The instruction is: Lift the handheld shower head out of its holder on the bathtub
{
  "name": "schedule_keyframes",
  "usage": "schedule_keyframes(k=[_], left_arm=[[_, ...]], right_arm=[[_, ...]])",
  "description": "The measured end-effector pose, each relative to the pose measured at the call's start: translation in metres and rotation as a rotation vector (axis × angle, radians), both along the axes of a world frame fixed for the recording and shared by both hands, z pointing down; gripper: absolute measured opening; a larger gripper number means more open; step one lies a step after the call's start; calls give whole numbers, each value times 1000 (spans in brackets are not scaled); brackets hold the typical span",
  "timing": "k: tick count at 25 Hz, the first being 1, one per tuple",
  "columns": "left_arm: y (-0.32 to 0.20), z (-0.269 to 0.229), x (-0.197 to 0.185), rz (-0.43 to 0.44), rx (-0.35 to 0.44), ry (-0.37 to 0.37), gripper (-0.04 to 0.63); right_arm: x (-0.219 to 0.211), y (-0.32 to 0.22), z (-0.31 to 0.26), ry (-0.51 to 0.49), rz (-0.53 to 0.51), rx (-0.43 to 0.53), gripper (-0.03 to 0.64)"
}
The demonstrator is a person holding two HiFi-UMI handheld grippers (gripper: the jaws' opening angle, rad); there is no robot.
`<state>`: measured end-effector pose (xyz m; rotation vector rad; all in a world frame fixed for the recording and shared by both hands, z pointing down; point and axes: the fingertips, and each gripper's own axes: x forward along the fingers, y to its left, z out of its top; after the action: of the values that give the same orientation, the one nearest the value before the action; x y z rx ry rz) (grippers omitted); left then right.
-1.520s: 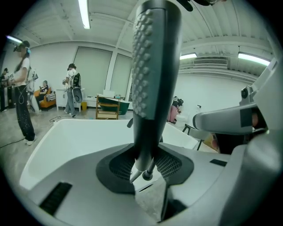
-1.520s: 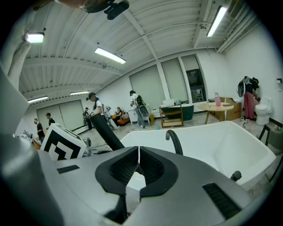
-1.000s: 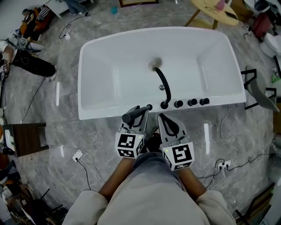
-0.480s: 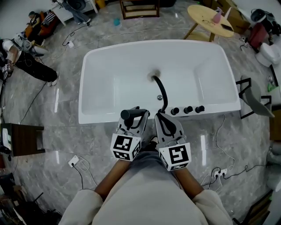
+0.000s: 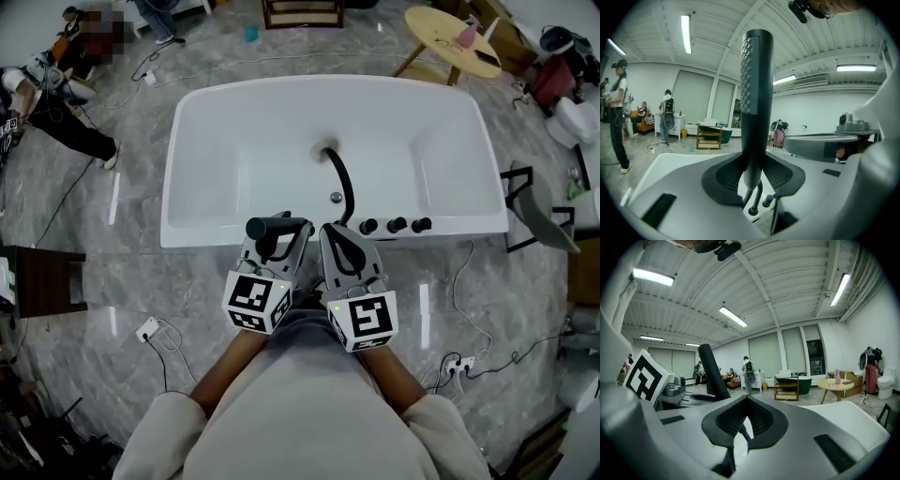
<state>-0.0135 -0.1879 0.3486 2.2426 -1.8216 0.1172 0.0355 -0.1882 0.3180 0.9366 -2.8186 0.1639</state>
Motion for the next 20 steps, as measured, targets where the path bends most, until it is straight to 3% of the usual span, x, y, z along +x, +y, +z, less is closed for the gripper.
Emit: schedule_keyframes(k=[20], left_arm=[[-5, 10, -3, 1, -30, 70, 138]], right_arm=[[3, -9, 7, 20, 22, -15, 18]])
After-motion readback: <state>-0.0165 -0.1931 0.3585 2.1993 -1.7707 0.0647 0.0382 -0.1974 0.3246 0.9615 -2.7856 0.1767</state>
